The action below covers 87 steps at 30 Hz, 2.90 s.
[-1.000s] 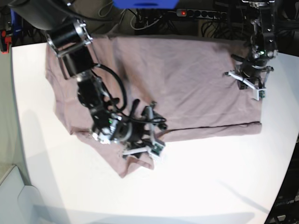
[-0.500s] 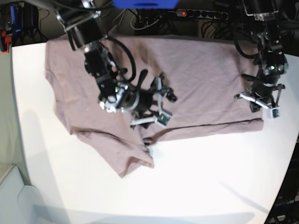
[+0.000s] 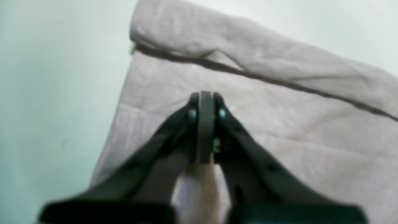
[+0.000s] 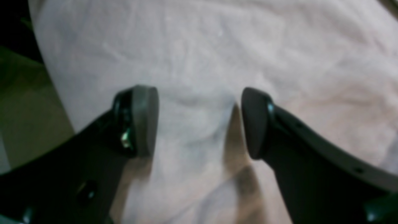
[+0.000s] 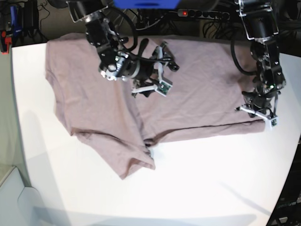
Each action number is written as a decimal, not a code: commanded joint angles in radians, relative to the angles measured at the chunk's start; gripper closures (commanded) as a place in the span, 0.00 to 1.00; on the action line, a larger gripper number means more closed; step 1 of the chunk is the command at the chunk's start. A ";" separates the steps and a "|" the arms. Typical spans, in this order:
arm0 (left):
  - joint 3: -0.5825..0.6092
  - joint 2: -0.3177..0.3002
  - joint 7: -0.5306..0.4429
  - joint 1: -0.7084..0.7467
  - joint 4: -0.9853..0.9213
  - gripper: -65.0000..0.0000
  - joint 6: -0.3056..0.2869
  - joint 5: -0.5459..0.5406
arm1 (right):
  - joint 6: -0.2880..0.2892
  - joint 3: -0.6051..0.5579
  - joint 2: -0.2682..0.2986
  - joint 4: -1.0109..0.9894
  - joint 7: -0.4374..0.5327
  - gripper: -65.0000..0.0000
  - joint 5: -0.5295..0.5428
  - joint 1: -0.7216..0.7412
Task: Layout the t-shirt on the table in an organized manner, then fold the t-shirt properly
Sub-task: 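Lift the right gripper and move it to the collar area, then grasp the shirt's side edge with the left gripper and pull outward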
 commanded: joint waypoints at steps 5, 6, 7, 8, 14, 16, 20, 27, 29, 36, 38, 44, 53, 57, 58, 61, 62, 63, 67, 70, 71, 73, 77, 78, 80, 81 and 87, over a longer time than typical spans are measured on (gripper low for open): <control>-0.006 -0.014 0.073 -0.061 -0.014 0.56 -0.004 -0.052 | -0.001 0.001 -0.006 0.002 0.027 0.38 0.018 -0.005; -0.006 -0.014 0.076 -0.064 -0.016 0.48 -0.002 -0.078 | -0.001 0.001 -0.006 -0.004 0.027 0.38 0.018 -0.005; -0.006 -0.015 0.076 -0.064 -0.014 0.42 -0.001 -0.097 | -0.001 0.001 -0.006 -0.009 0.027 0.38 0.018 -0.005; -0.006 -0.018 0.075 -0.064 -0.013 0.37 -0.001 -0.112 | -0.001 0.001 -0.006 -0.012 0.027 0.38 0.018 -0.005; -0.025 -0.015 0.071 -0.068 -0.013 0.35 -0.004 -0.129 | -0.001 0.001 0.014 -0.012 0.027 0.38 0.020 -0.005; -0.069 -0.001 0.071 -0.076 -0.014 0.35 -0.004 -0.130 | -0.001 0.001 0.015 -0.012 0.027 0.38 0.020 -0.005; -0.163 0.051 0.071 -0.121 -0.016 0.34 -0.007 -0.126 | -0.001 0.001 0.017 -0.014 0.027 0.38 0.020 -0.010; -0.180 0.069 0.071 -0.173 -0.074 0.34 -0.007 -0.127 | -0.001 0.001 0.017 -0.104 0.038 0.40 0.020 -0.019; -0.180 0.068 0.070 -0.182 -0.120 0.34 -0.007 -0.129 | -0.001 0.001 0.017 -0.124 0.072 0.44 0.020 -0.024; -0.178 0.071 -0.064 -0.191 -0.200 0.34 -0.007 -0.130 | -0.001 0.001 0.046 -0.161 0.095 0.49 0.020 -0.030; -0.178 0.071 -0.076 -0.196 -0.228 0.34 -0.007 -0.130 | -0.001 0.001 0.058 -0.163 0.098 0.49 0.020 -0.040; -0.180 0.071 -0.077 -0.272 -0.292 0.34 -0.007 -0.132 | -0.001 0.001 0.066 -0.161 0.098 0.49 0.020 -0.042; -0.175 0.061 -0.275 -0.431 -0.465 0.34 -0.007 -0.130 | -0.001 0.001 0.090 -0.163 0.100 0.49 0.020 -0.077; -0.180 0.029 -0.280 -0.512 -0.455 0.34 -0.007 -0.132 | -0.001 -0.003 0.107 -0.163 0.100 0.49 0.020 -0.079; -0.180 0.022 -0.280 -0.520 -0.427 0.34 -0.005 -0.132 | -0.001 -0.002 0.107 -0.163 0.100 0.49 0.020 -0.079; -0.180 0.011 -0.231 -0.521 -0.346 0.34 -0.004 -0.132 | -0.001 0.001 0.107 -0.163 0.100 0.49 0.020 -0.074; -0.180 0.011 -0.183 -0.518 -0.306 0.34 -0.005 -0.132 | -0.001 0.001 0.107 -0.163 0.100 0.49 0.020 -0.073; -0.180 0.011 -0.125 -0.513 -0.260 0.34 -0.007 -0.132 | -0.001 0.001 0.107 -0.163 0.100 0.49 0.020 -0.073; -0.174 0.025 0.032 -0.403 -0.086 0.34 -0.008 -0.132 | -0.001 0.001 0.104 -0.161 0.100 0.49 0.020 -0.071; -0.149 0.069 0.059 -0.309 0.016 0.34 -0.008 -0.132 | -0.001 -0.002 0.103 -0.161 0.100 0.49 0.020 -0.062; -0.149 0.080 0.059 -0.276 0.038 0.34 -0.008 -0.132 | -0.001 -0.003 0.103 -0.161 0.100 0.49 0.020 -0.053; -0.170 0.114 0.058 -0.219 0.062 0.34 -0.008 -0.132 | -0.001 -0.003 0.103 -0.161 0.100 0.49 0.020 -0.051; -0.276 0.186 0.019 -0.188 0.019 0.34 -0.008 -0.132 | -0.001 -0.003 0.103 -0.161 0.100 0.49 0.023 -0.047; -0.286 0.193 0.004 -0.188 -0.007 0.34 -0.008 -0.132 | -0.001 -0.003 0.103 -0.161 0.100 0.49 0.023 -0.047; -0.289 0.192 -0.016 -0.193 -0.057 0.34 -0.010 -0.132 | -0.001 -0.003 0.103 -0.161 0.100 0.49 0.023 -0.047; -0.289 0.192 -0.027 -0.196 -0.085 0.34 -0.010 -0.132 | -0.001 -0.005 0.103 -0.161 0.100 0.49 0.023 -0.047; -0.287 0.176 -0.113 -0.279 -0.274 0.34 -0.010 -0.132 | -0.001 -0.005 0.103 -0.161 0.100 0.49 0.023 -0.047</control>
